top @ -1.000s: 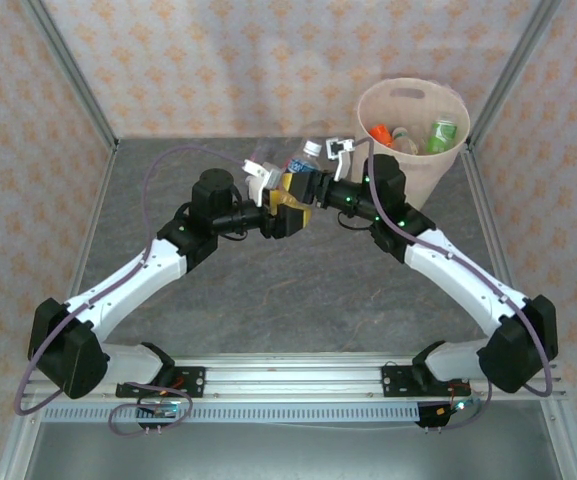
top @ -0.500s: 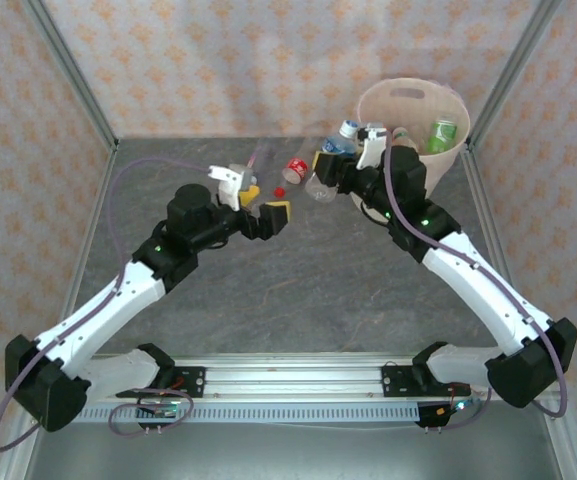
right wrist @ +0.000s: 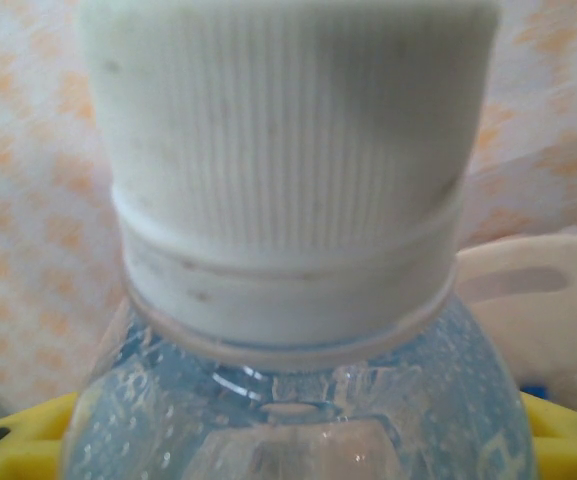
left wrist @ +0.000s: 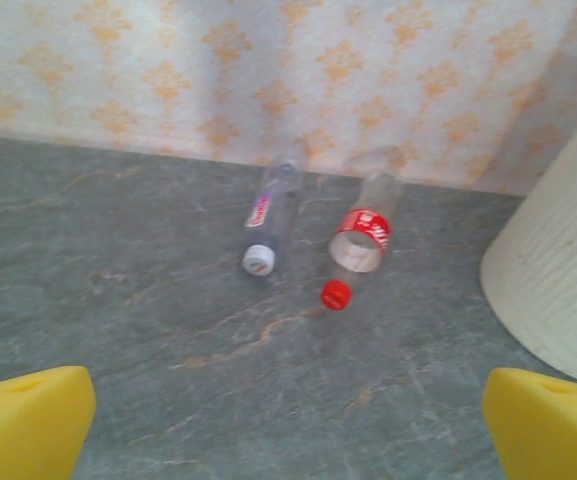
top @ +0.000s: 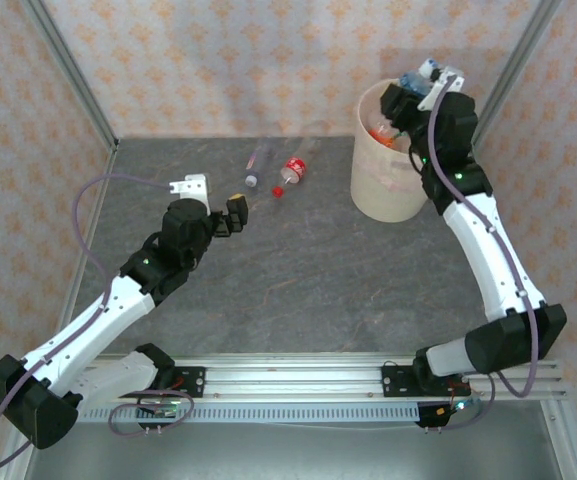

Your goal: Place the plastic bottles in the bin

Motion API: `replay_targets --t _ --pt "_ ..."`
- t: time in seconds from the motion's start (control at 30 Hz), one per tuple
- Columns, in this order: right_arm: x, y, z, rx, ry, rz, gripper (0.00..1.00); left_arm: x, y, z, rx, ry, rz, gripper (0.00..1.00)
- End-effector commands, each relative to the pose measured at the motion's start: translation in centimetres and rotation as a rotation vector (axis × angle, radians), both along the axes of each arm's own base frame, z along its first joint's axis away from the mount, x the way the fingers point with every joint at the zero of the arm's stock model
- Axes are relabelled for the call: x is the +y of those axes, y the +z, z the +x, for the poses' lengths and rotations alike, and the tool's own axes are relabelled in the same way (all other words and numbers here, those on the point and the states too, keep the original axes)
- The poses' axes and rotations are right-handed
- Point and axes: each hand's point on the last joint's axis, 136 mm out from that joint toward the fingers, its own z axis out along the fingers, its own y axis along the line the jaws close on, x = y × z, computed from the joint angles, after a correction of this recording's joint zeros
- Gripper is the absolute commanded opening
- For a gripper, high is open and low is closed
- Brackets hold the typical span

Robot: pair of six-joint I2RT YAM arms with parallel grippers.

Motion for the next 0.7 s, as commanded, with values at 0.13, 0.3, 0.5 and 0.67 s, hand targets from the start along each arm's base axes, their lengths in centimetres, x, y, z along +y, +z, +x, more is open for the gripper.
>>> replay_targets --t 0.13,0.3,0.5,0.67 --pt "-5.7 -1.4 5.2 0.023 -0.248 0.073 0.53 2.3 -1.3 -0.2 0.043 0.112 0.066 1.0" --pt "-5.3 -4.0 9.0 0.092 -0.233 0.155 0.55 2.5 -1.6 -0.2 0.059 0.12 0.075 1.0" --pt "-5.4 -6.5 13.3 0.158 -0.297 0.336 0.73 2.3 -1.8 0.1 0.07 0.116 0.071 1.0" --pt "-7.2 -7.5 11.8 0.261 -0.428 0.378 0.96 2.5 -2.2 0.1 0.091 0.126 0.085 1.0"
